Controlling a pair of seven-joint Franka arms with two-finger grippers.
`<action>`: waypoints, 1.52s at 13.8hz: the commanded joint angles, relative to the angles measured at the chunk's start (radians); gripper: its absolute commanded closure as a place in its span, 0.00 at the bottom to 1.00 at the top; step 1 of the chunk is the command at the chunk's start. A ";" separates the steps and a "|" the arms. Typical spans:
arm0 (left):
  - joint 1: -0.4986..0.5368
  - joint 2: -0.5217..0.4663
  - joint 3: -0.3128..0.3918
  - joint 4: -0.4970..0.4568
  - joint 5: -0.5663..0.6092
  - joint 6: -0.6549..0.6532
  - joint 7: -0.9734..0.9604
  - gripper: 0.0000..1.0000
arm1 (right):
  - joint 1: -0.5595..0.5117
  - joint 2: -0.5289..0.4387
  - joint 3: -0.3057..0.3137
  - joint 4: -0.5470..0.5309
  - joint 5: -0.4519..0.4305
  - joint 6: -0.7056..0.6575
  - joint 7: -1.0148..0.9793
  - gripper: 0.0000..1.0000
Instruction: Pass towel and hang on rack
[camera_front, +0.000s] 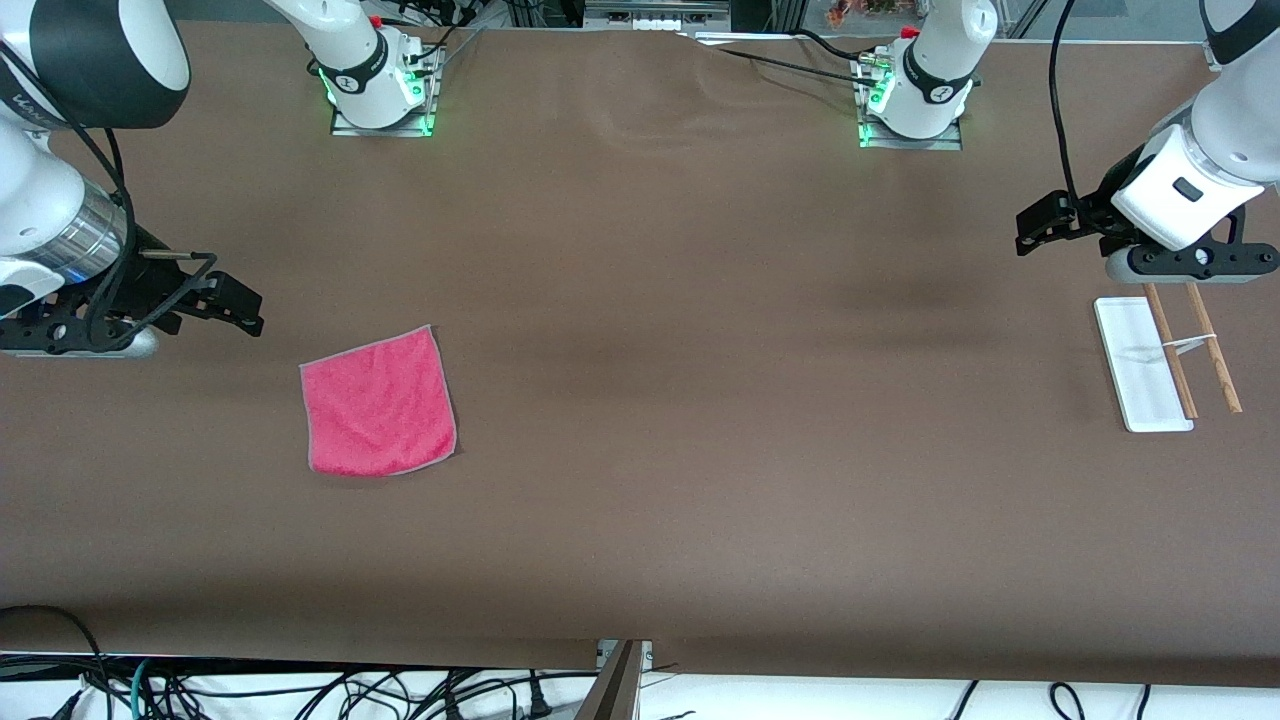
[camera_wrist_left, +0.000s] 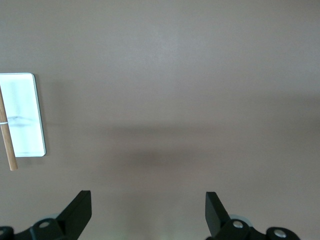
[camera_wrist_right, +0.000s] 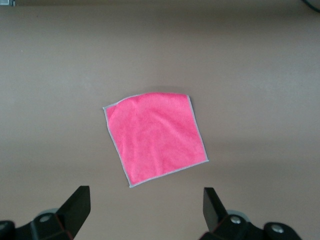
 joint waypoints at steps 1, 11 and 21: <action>-0.001 0.007 -0.004 0.030 0.020 -0.027 0.011 0.00 | 0.016 0.010 0.009 -0.016 -0.003 -0.030 -0.061 0.00; -0.002 0.008 -0.005 0.050 0.020 -0.028 0.014 0.00 | 0.124 0.200 0.011 -0.364 0.016 0.438 -0.019 0.06; -0.002 0.010 -0.014 0.058 0.020 -0.030 0.016 0.00 | 0.180 0.576 0.010 0.027 0.013 0.507 0.144 0.06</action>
